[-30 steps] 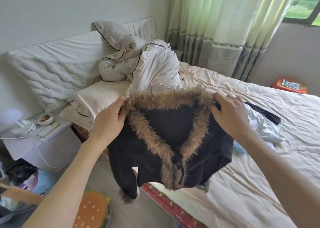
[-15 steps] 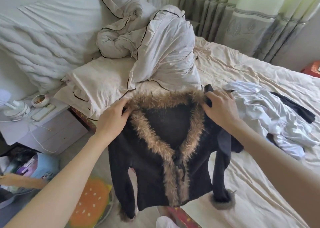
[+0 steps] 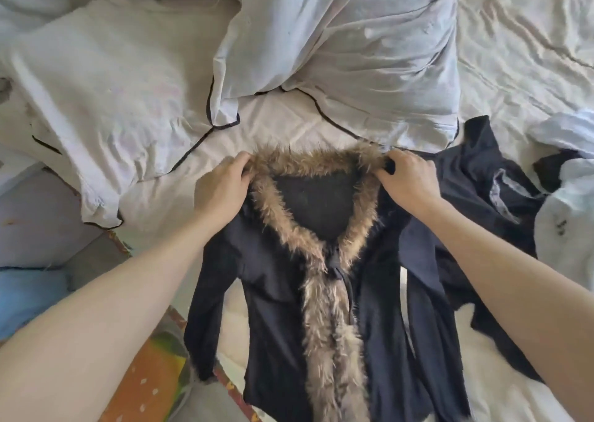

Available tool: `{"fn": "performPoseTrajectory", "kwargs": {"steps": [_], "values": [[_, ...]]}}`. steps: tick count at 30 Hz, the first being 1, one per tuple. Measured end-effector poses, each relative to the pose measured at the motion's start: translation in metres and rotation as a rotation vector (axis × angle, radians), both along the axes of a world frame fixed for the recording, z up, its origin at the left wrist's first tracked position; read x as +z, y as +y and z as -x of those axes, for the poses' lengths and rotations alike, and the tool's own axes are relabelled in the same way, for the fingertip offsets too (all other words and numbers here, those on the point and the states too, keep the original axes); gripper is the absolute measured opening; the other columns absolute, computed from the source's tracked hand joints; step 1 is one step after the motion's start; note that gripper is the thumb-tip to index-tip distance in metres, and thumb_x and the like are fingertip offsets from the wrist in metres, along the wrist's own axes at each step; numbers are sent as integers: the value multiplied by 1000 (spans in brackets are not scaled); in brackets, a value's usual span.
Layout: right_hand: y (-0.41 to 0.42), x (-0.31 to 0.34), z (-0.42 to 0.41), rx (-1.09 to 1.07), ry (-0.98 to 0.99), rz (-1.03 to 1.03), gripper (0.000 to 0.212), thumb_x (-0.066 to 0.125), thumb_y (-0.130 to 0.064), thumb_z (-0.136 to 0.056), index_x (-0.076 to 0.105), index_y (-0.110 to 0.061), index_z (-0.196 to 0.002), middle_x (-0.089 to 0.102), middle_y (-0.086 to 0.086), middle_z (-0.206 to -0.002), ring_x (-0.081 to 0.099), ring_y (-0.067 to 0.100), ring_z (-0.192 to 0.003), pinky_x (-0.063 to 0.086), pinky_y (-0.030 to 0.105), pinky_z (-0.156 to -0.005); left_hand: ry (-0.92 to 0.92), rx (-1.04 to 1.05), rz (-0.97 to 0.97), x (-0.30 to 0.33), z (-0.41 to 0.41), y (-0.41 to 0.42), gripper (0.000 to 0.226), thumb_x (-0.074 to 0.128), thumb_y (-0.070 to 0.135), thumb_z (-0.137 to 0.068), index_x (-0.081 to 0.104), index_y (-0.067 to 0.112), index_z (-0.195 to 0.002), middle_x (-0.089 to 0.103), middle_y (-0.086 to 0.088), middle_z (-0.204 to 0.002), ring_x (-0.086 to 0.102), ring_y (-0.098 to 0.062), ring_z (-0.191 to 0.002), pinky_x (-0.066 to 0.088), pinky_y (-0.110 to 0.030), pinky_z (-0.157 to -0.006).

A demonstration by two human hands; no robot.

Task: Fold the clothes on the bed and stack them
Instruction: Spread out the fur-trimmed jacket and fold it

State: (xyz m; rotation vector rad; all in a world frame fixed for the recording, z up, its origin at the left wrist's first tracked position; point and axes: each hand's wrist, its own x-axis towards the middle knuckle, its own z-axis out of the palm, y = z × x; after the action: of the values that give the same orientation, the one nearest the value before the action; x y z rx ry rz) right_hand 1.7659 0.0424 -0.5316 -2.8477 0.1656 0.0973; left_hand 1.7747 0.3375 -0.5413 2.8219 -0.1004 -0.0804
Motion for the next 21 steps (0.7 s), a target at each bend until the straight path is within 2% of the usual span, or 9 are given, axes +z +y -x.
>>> {"fn": "performPoseTrajectory", "kwargs": {"steps": [3, 6, 10, 13, 15, 17, 21], "values": [[-4, -43, -32, 16, 29, 46, 17, 54, -28, -92, 52, -12, -88, 63, 14, -99, 57, 35, -95, 35, 40, -79, -26, -56, -83, -45, -32, -2, 31, 45, 19, -98, 48, 14, -129, 60, -13, -110, 60, -38, -83, 41, -38, -59], [-8, -70, -60, -5, 11, 83, 22, 53, -24, -93, 60, -4, -99, 64, 18, -98, 57, 37, -93, 36, 41, -84, -62, -52, -82, -73, -62, -6, 34, 47, 13, -95, 48, 13, -129, 60, -15, -107, 60, -41, -84, 38, -40, -59], [-7, -98, -90, -65, -26, 61, 28, 52, -27, -94, 59, -5, -109, 61, 18, -106, 54, 37, -100, 34, 44, -91, -83, 6, -24, -101, -95, -6, 34, 48, 14, -94, 51, 14, -128, 58, -16, -111, 58, -43, -92, 43, -46, -67], [-4, -117, -94, -99, 91, 66, 38, 48, -36, -96, 54, -8, -120, 57, 17, -119, 49, 36, -112, 31, 46, -96, 47, 56, 19, -120, -98, 0, 36, 48, 25, -97, 49, 16, -132, 55, -16, -116, 56, -40, -100, 45, -45, -76], [-1, -123, -88, -134, 120, 31, 42, 44, -36, -98, 47, -9, -130, 51, 17, -129, 43, 37, -121, 29, 49, -100, 102, 126, 140, -124, -94, 4, 39, 47, 30, -98, 47, 14, -133, 53, -17, -119, 55, -38, -103, 46, -44, -84], [4, -123, -76, -143, 47, -12, 45, 41, -32, -99, 40, -10, -139, 45, 17, -137, 37, 35, -128, 26, 48, -105, 77, 150, 236, -120, -84, 8, 42, 47, 30, -98, 44, 14, -136, 52, -18, -123, 54, -35, -109, 44, -45, -92], [23, -112, -18, -72, -67, -113, 48, 43, -20, -98, 36, -6, -143, 35, 17, -148, 25, 33, -141, 11, 47, -117, -19, 143, 141, -105, -30, 7, 44, 48, 22, -96, 41, 12, -138, 49, -14, -130, 43, -33, -122, 35, -47, -97]]}}
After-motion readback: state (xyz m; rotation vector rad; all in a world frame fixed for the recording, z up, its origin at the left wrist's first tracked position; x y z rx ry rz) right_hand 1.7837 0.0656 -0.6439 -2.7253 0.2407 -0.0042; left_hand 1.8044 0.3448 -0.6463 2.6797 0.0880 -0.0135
